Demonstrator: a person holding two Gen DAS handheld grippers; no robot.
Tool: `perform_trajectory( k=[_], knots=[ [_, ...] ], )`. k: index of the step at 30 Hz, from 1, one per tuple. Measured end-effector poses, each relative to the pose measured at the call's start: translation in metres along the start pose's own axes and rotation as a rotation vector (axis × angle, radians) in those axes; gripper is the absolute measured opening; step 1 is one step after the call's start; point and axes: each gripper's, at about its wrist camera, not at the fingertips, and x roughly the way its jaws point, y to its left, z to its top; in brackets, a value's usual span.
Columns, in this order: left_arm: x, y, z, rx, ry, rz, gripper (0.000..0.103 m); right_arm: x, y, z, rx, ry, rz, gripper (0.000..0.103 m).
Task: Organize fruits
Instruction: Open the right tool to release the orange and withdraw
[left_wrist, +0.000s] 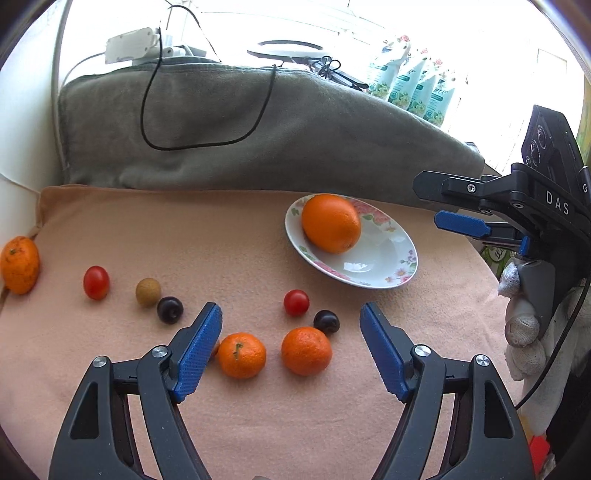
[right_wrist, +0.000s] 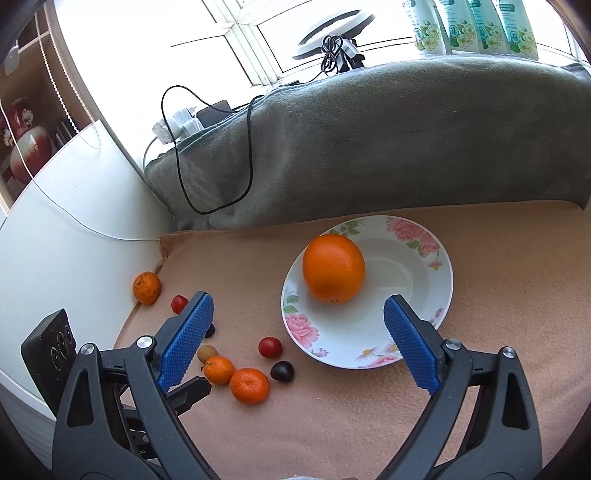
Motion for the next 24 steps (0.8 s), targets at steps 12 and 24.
perform_trajectory(
  k=[12,24],
  knots=[
    [-0.038,0.051,-0.033,-0.072,-0.014,0.126,0.077,0.004,0.017,-0.01,-0.034,0.003,0.02,0.096],
    [-0.038,0.066,-0.048,-0.121,0.005,0.131,0.077,0.005,0.049,-0.049,-0.242,0.012,-0.033,0.094]
  ],
)
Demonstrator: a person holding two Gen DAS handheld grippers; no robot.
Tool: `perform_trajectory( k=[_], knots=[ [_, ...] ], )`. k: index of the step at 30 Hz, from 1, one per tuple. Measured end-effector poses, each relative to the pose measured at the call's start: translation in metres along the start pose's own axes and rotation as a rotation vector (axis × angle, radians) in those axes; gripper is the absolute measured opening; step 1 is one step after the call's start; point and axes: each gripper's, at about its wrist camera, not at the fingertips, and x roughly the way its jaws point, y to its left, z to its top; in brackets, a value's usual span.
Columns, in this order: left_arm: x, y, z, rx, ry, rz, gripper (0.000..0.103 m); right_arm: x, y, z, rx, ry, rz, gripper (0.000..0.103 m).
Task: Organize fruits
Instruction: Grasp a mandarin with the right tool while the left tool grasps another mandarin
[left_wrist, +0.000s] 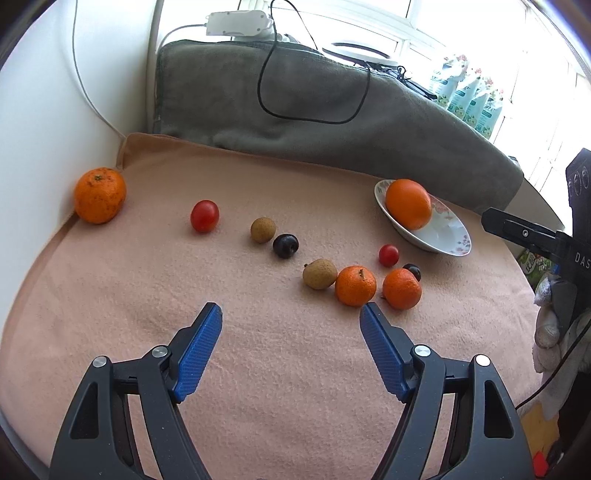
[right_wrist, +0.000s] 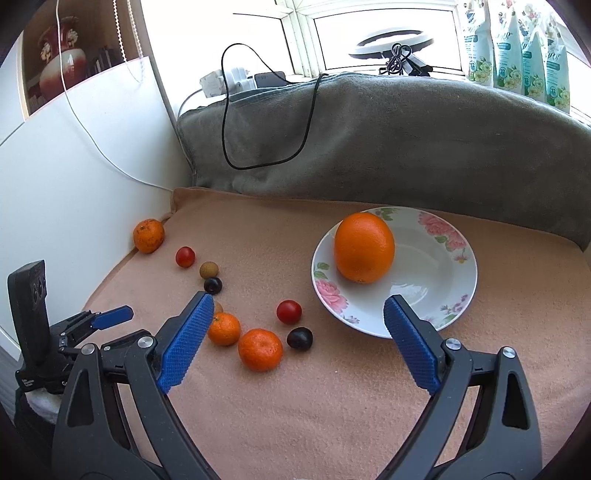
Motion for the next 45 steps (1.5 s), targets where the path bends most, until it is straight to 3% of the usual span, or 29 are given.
perform_trajectory(
  k=[6,10,14,16,28,30,45],
  knots=[
    [0.002,0.006,0.0,-0.018,0.004,-0.008,0.076,0.01,0.013,-0.015,-0.07,0.055,0.04,0.077],
    [0.006,0.009,0.003,-0.025,0.011,-0.028,0.066,0.021,0.02,-0.022,-0.095,0.095,0.067,0.066],
    [0.014,0.008,0.005,-0.01,0.025,-0.052,0.055,0.03,0.025,-0.026,-0.11,0.121,0.088,0.062],
    [0.019,0.006,0.007,0.002,0.034,-0.062,0.054,0.034,0.027,-0.027,-0.119,0.132,0.092,0.059],
    [0.046,0.002,0.015,0.012,0.079,-0.115,0.041,0.055,0.033,-0.028,-0.143,0.177,0.09,0.054],
    [0.049,0.001,0.016,0.017,0.085,-0.118,0.04,0.059,0.033,-0.028,-0.14,0.186,0.093,0.049],
    [0.066,0.002,0.026,-0.026,0.12,-0.164,0.039,0.076,0.029,-0.031,-0.124,0.222,0.098,0.048]
  ],
)
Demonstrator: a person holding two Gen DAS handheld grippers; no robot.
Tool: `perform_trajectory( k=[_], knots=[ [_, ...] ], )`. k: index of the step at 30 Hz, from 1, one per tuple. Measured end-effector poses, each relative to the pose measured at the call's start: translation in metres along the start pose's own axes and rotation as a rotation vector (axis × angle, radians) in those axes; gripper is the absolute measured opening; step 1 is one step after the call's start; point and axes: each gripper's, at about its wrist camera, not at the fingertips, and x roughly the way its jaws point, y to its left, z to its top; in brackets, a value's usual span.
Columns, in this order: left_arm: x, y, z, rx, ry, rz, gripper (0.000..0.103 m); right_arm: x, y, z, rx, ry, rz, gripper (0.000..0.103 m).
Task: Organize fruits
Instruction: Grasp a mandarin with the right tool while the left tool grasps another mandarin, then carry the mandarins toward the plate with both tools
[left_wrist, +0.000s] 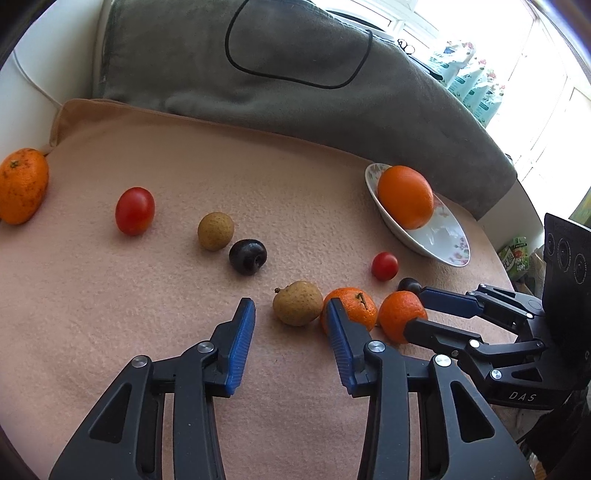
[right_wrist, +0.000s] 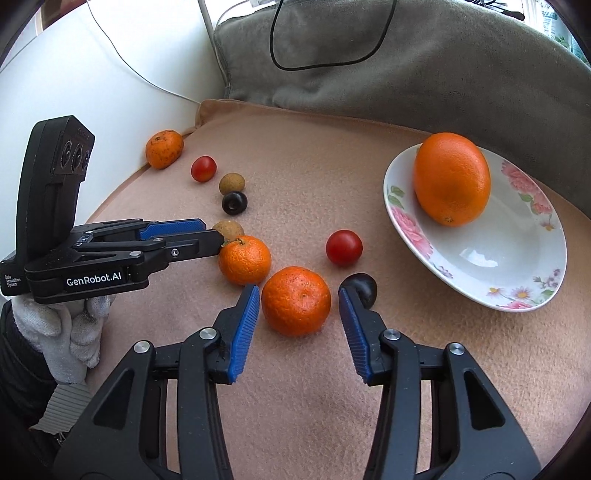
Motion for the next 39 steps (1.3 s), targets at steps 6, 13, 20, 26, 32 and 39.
perform_trajectory(
  k=[6,13,20,26,32,39],
  knots=[
    [0.002,0.004,0.001,-0.029,0.01,-0.029,0.038,0.006,0.004,-0.001,-0.014,0.012,-0.006,0.048],
    [0.003,0.007,-0.001,-0.046,0.022,-0.056,0.025,0.008,0.005,-0.003,-0.021,0.013,-0.012,0.044],
    [0.003,0.007,0.0,-0.045,0.016,-0.053,0.025,0.007,0.005,-0.003,-0.011,0.006,-0.011,0.043],
    [-0.002,0.008,-0.001,-0.047,-0.003,-0.041,0.025,0.002,0.002,-0.005,0.001,-0.008,-0.009,0.042],
    [-0.01,0.01,-0.002,-0.058,-0.022,-0.038,0.025,-0.01,-0.001,-0.006,0.019,-0.039,-0.006,0.042],
    [-0.023,-0.001,0.003,-0.035,-0.058,-0.053,0.024,-0.028,-0.006,-0.006,0.043,-0.081,-0.016,0.042]
  ],
)
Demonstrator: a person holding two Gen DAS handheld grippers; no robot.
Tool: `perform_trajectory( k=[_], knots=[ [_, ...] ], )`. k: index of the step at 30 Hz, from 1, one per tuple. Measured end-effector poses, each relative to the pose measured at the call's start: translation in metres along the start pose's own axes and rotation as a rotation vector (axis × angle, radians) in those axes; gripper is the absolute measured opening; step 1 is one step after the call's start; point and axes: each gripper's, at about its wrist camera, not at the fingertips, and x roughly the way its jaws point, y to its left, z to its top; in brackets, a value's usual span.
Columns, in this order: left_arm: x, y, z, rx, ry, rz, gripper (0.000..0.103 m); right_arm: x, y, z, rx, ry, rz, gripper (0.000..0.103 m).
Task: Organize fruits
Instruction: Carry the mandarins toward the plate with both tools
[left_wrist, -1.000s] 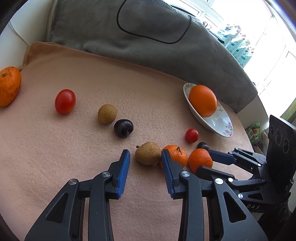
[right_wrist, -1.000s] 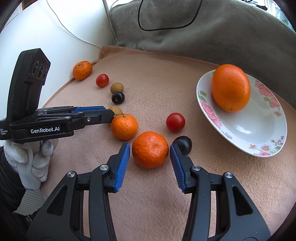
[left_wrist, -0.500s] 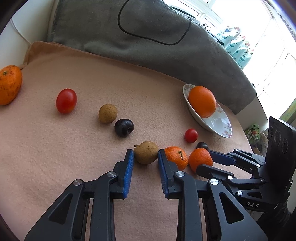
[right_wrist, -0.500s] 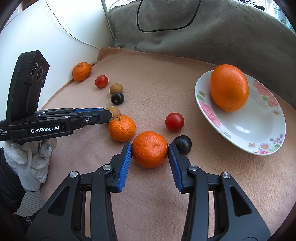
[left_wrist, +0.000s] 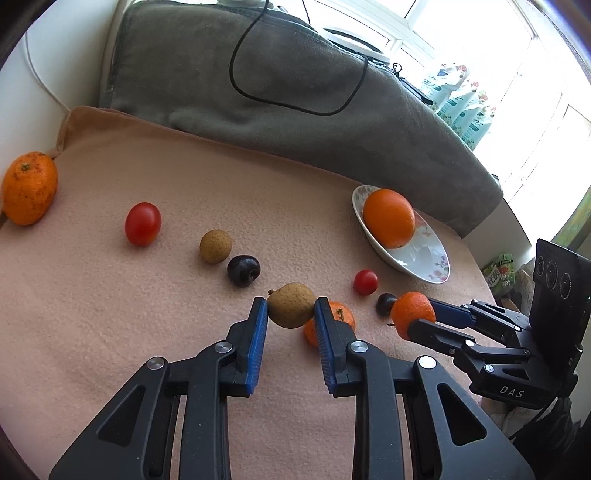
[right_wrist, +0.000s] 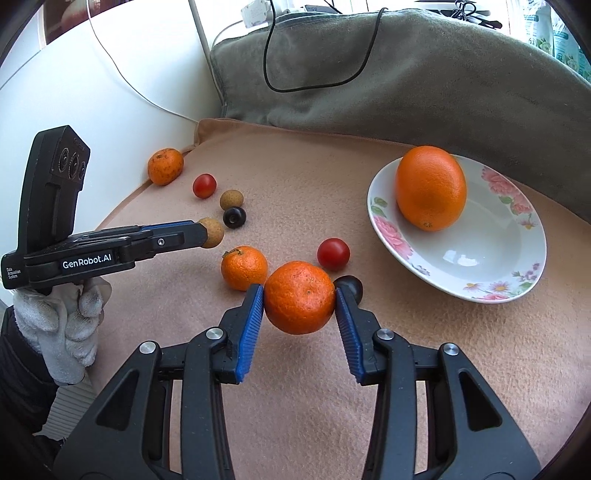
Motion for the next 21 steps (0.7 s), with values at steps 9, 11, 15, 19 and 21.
perform_trajectory(
  k=[9,11,15,19,21],
  knots=[
    [0.001,-0.03,0.013,0.043,-0.026,-0.061,0.017,-0.031,-0.024,0.002,0.043,-0.057,-0.057,0.042],
    [0.003,-0.037,0.016,0.052,-0.03,-0.076,0.009,-0.036,-0.032,0.003,0.056,-0.068,-0.074,0.042],
    [0.014,-0.052,0.021,0.093,-0.029,-0.068,0.009,-0.041,-0.052,0.006,0.102,-0.083,-0.09,0.042],
    [0.018,-0.059,0.026,0.096,-0.031,-0.087,0.009,-0.05,-0.069,0.003,0.138,-0.094,-0.11,0.042],
    [0.018,-0.066,0.025,0.126,-0.017,-0.095,0.009,-0.053,-0.078,0.001,0.15,-0.094,-0.12,0.042]
  ],
)
